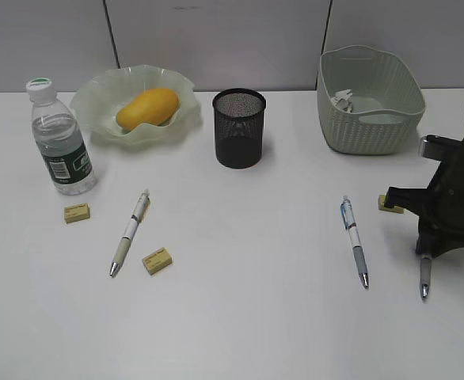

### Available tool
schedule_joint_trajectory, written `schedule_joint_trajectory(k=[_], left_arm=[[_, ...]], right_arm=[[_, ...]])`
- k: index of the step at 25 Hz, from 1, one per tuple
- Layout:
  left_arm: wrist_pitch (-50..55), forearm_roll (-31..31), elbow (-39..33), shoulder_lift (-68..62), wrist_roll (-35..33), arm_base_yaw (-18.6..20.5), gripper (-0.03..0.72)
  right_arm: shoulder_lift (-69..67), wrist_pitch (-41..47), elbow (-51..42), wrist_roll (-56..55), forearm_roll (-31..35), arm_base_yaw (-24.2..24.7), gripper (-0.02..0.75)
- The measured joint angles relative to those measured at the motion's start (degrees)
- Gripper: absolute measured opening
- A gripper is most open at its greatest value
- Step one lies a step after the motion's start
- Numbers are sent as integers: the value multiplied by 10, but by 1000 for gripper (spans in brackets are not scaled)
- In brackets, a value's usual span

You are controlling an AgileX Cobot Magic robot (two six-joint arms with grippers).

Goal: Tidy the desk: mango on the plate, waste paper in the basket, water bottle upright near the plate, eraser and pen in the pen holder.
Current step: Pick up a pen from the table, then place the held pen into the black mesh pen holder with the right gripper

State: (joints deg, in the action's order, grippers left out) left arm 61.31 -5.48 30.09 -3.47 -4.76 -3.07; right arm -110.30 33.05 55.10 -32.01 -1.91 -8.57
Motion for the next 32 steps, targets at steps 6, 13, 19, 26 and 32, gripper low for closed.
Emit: schedule_joint_trajectory(k=[6, 13, 19, 26, 32], left_arm=[[0, 0, 0, 0, 0, 0, 439], [0, 0, 0, 0, 0, 0, 433], [0, 0, 0, 0, 0, 0, 431], [0, 0, 0, 0, 0, 0, 430], [0, 0, 0, 0, 0, 0, 430]], right_arm=[[72, 7, -1, 14, 0, -1, 122], [189, -49, 3, 42, 0, -3, 120], [218, -79, 62, 83, 1, -27, 120], [218, -174, 111, 112, 0, -105, 120], [212, -304, 119, 115, -18, -167, 120]])
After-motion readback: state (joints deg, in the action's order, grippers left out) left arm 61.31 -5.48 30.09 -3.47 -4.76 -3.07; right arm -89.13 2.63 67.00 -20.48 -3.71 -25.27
